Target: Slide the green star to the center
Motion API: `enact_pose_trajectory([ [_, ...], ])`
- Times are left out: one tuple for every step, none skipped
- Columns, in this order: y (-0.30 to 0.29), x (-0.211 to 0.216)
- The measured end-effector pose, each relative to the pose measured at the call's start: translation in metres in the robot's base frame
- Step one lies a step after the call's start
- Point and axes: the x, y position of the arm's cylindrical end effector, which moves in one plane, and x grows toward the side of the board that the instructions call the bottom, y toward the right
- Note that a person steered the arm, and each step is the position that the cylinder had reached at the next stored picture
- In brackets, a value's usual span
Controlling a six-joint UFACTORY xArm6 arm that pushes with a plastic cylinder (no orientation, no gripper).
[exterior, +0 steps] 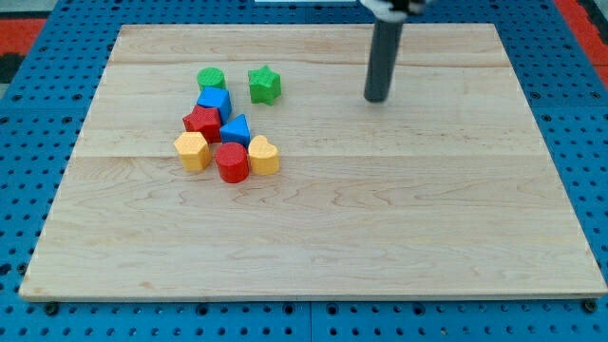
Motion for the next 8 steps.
enact_pose_trajectory([
  [-0.082,-0.045],
  [-0.118,-0.032],
  [-0.126,-0.015],
  [-0.121,-0.037],
  [-0.172,-0.011],
  [-0.161,0.007],
  [-0.148,0.032],
  [-0.141,0.031],
])
